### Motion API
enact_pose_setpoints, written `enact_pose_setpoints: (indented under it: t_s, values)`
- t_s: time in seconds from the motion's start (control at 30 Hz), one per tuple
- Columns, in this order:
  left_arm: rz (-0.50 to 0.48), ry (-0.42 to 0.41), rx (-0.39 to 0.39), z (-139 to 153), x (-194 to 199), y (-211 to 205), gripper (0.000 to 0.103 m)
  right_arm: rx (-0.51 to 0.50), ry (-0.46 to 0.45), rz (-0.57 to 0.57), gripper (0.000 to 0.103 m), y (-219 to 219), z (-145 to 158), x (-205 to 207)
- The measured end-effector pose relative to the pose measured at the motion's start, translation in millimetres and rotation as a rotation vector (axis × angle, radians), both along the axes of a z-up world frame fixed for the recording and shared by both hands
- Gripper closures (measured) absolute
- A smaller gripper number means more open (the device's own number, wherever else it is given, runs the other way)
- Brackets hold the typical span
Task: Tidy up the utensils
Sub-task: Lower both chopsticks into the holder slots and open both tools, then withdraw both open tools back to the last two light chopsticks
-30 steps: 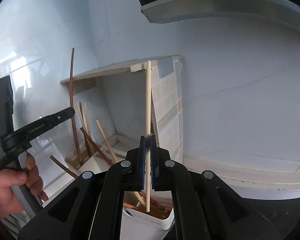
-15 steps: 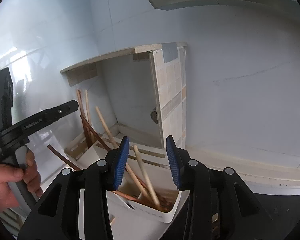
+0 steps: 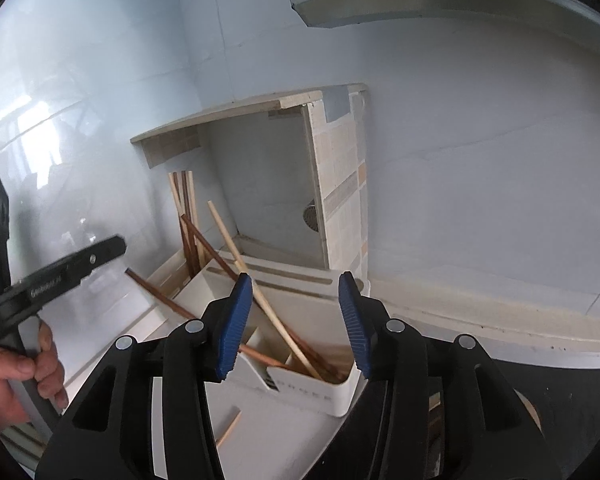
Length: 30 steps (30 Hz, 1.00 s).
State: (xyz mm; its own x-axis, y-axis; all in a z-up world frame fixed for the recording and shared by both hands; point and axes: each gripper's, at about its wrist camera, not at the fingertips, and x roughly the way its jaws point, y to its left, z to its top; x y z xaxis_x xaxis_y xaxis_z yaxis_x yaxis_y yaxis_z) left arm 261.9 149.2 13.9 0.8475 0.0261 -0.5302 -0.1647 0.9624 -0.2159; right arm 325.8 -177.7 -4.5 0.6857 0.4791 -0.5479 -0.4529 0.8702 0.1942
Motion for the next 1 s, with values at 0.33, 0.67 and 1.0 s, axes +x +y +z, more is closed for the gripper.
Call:
enact_pose_setpoints:
  t_s: [0.33, 0.67, 1.0]
  values:
    - [-0.051, 0.161, 0.018, -28, -44, -20, 0.050, -0.020, 0.064, 0.006, 0.039, -14, -10, -33]
    - [-0.127, 0.361, 0.016, -67, -66, -45, 0.050, -0.060, 0.157, 0.029, 0.030, -19, -32, -58]
    - [-0.154, 0.523, 0.041, -113, -82, -60, 0.050, -0.095, 0.230, 0.039, 0.028, -23, -48, -75]
